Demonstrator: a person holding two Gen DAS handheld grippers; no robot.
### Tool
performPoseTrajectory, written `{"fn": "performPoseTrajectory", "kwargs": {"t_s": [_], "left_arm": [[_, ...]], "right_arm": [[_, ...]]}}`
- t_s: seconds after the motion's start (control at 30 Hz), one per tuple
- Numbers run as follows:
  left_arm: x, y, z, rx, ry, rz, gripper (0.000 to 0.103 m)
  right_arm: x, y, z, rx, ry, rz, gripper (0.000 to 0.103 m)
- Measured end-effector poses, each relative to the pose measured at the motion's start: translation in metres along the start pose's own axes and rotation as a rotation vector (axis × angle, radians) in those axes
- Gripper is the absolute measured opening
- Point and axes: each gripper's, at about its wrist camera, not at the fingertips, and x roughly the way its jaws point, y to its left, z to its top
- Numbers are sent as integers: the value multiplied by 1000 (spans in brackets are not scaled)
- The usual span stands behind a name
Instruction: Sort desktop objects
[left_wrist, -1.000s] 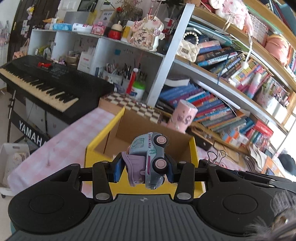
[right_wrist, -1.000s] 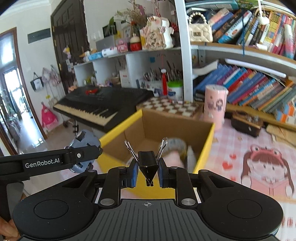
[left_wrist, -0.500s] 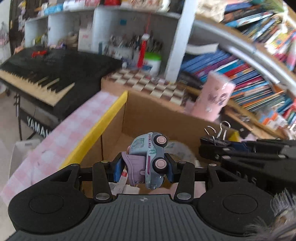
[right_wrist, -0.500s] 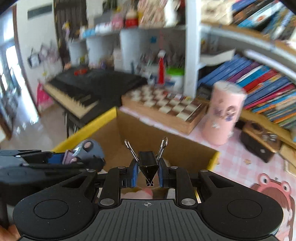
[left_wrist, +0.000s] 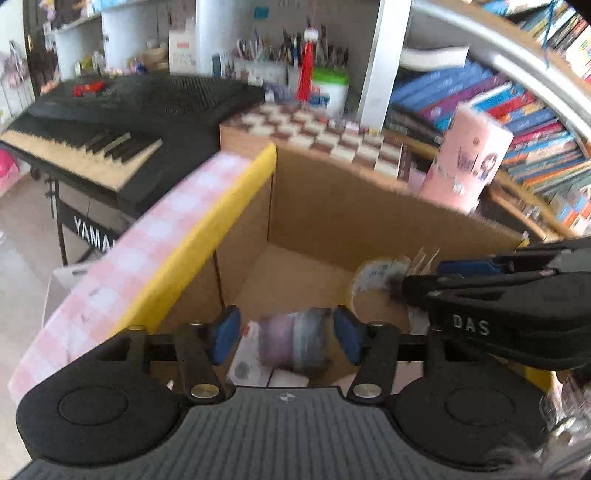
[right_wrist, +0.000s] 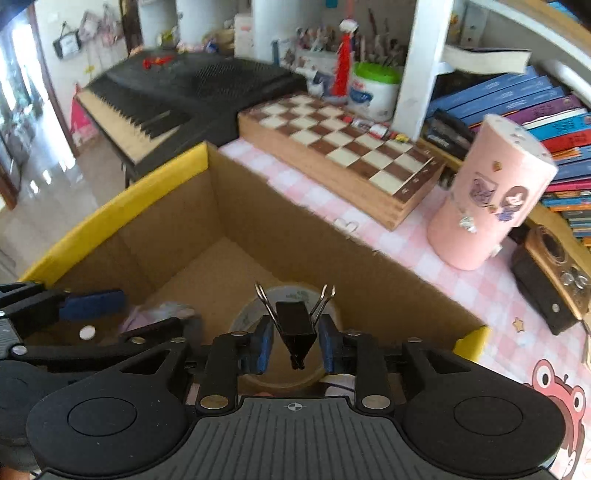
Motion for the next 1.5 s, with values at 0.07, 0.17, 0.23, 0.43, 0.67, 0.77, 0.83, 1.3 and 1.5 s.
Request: {"fn": "performPoseTrajectory", "kwargs": {"t_s": [0.07,0.17,0.23,0.43,0.67,0.77,0.83,1.3,1.5], "left_arm": [[-16,3,1,-12,-66,-34,68],[-45,4,-1,-10,-156,-72,77],[-64,3,-2,-5,-201,-92,80],[-129,2,-16,24,-332,-163,94],[-194,14,-66,98,-417,-215,103],[-209,20,-93,148,-405,-210,103],[-216,27,-111,165,-385,-211,103],[-244,51,-193,220,-304,-203,103],[-242,45,-208,239,-257,-222,103]], "right_arm": [[-14,-3,-1,17,-36,-12,32],[-47,-4,-12,52,-121,-37,33],[-71,-4,-21,89,-178,-55,33],[-140,0,-61,219,-334,-132,39],[-202,25,-130,348,-466,-322,67],[-218,39,-160,409,-467,-375,67],[-227,48,-179,449,-464,-403,68],[-259,107,-267,513,-376,-516,75],[-258,119,-284,526,-323,-538,80]]}}
